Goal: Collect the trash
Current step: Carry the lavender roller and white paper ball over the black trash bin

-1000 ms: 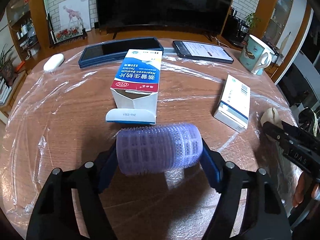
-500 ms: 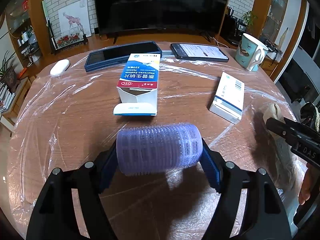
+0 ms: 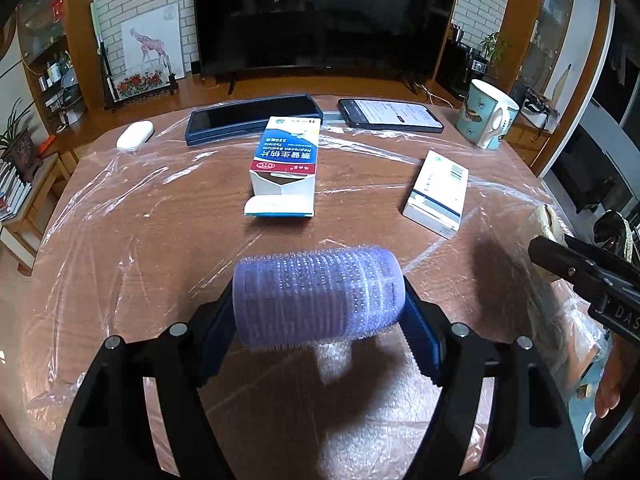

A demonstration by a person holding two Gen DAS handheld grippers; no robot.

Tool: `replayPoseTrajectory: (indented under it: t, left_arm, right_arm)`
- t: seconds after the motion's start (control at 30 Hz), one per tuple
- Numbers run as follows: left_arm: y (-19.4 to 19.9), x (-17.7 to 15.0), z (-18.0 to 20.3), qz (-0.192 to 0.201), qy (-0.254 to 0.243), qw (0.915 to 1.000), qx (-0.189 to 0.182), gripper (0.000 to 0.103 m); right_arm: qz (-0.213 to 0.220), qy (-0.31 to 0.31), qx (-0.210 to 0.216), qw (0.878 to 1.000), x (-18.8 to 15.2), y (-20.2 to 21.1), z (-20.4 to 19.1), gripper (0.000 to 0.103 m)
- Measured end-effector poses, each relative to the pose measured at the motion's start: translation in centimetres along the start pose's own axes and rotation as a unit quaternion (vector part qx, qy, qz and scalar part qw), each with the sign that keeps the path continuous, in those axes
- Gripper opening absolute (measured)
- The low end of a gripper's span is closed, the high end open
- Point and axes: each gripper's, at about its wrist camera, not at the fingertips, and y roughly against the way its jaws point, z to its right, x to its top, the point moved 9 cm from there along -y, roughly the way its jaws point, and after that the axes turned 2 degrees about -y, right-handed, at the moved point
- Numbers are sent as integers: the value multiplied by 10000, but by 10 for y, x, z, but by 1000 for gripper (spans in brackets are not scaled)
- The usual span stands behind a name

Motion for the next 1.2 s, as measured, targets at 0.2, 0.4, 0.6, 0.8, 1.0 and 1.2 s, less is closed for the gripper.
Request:
replayPoseTrajectory:
  t: [0.2, 0.4, 0.6, 0.8, 1.0, 1.2]
  left_arm:
    - [13, -6, 1, 78, -16, 10000, -7, 75]
    - [27, -13, 5, 146, -60, 9999, -10, 75]
    - [41, -22, 9, 209, -141, 9997, 10, 75]
    - [55, -31, 12, 269, -151, 9995, 8, 75]
    - [67, -41, 13, 313, -193, 9993, 30, 75]
    - [77, -50, 17, 347, -238, 9991, 25, 75]
  right_arm:
    - [33, 75, 70, 9999, -8, 11, -10, 50]
    - [72, 137, 153, 9998, -16, 26, -17, 50]
    - [113, 198, 212, 9995, -26, 44, -20, 50]
    - [70, 173, 317, 9993, -38, 56, -21, 50]
    - [62, 216, 455, 9987, -50, 69, -27, 50]
    - [24, 274, 565, 9980, -64, 79, -35, 50]
